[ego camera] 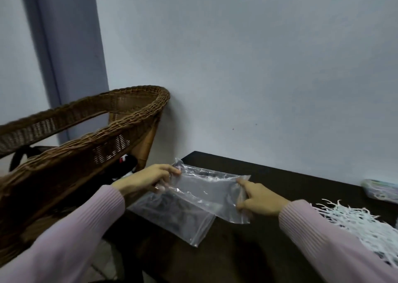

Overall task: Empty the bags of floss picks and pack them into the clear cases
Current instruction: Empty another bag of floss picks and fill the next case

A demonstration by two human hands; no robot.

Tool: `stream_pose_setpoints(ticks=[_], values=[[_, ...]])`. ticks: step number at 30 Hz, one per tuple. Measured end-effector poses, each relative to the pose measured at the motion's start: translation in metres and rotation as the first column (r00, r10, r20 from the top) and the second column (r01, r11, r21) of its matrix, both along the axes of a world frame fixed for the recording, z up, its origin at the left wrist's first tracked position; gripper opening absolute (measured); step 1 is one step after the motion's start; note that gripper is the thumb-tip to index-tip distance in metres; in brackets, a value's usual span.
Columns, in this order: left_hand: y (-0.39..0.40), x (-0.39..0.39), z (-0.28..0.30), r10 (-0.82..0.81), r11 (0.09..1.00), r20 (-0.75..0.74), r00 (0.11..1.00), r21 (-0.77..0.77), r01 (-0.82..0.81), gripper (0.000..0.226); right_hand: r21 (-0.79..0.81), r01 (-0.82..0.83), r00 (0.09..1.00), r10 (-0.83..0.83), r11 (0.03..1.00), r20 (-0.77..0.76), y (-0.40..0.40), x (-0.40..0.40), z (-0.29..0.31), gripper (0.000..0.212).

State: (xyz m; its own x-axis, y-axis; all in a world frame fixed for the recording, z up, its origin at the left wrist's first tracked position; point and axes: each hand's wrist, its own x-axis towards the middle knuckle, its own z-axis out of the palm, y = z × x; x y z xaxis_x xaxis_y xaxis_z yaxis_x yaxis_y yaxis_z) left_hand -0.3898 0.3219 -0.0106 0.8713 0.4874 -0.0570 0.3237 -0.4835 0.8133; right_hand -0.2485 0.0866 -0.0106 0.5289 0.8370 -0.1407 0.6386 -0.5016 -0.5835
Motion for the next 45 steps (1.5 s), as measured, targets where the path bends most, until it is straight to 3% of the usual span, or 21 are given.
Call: stream_pose_setpoints(ticks=[3,6,10,13,15,18,21,23,26,30,37,42,45], values=[[0.013,-0.012,-0.003,-0.004,0.976,-0.049,0.999,0.216,0.014,0.045,-0.051,-0.035,0.997,0.032,0.998,-0.063,0.022,-0.011,-0.006,0.069],[0.015,-0.018,-0.007,0.003,0.896,-0.137,0.991,0.44,0.058,0.055,-0.076,-0.047,0.992,0.037,0.996,-0.124,0.034,-0.018,-0.012,0.066],[0.018,-0.017,-0.024,0.009,0.886,-0.229,0.973,0.454,0.098,0.06,-0.155,-0.018,0.995,0.002,0.988,-0.104,0.046,-0.025,-0.028,0.06],[0.02,-0.013,-0.04,0.056,0.86,-0.33,0.942,0.495,0.122,0.06,-0.258,0.032,0.999,-0.022,0.966,0.041,0.049,-0.027,-0.034,0.065],[0.02,-0.011,-0.045,0.099,0.833,-0.321,0.942,0.545,0.098,0.056,-0.294,0.088,0.972,-0.017,0.952,0.234,0.047,-0.032,-0.03,0.065],[0.019,-0.01,-0.045,0.142,0.753,-0.145,0.979,0.658,-0.011,0.051,-0.107,0.156,0.822,-0.069,0.982,0.565,0.044,-0.042,-0.021,0.047],[0.007,-0.003,-0.049,0.065,0.75,0.04,0.997,0.658,-0.075,0.044,0.116,0.099,0.724,-0.151,0.988,0.673,0.051,-0.049,-0.021,0.035],[-0.004,0.007,-0.059,0.0,0.744,-0.059,0.998,0.667,0.04,0.045,0.043,0.056,0.768,-0.07,0.998,0.636,0.064,-0.05,-0.033,0.048],[-0.01,0.017,-0.079,0.006,0.76,-0.267,0.964,0.628,0.169,0.052,-0.191,0.03,0.902,0.056,0.981,0.428,0.078,-0.05,-0.06,0.065],[-0.007,0.022,-0.088,0.005,0.794,-0.324,0.946,0.576,0.194,0.055,-0.307,0.039,0.936,0.072,0.951,0.344,0.083,-0.044,-0.085,0.072],[-0.007,0.029,-0.085,0.026,0.82,-0.387,0.922,0.536,0.202,0.058,-0.251,0.03,0.97,0.032,0.968,0.24,0.088,-0.037,-0.08,0.072],[-0.012,0.034,-0.072,0.042,0.802,-0.32,0.946,0.576,0.159,0.061,0.012,0.072,0.992,-0.073,0.997,0.1,0.079,-0.031,-0.066,0.063],[-0.023,0.043,-0.06,0.005,0.801,-0.245,0.969,0.581,0.143,0.058,0.065,0.12,0.987,-0.126,0.991,0.099,0.067,-0.03,-0.054,0.055]])
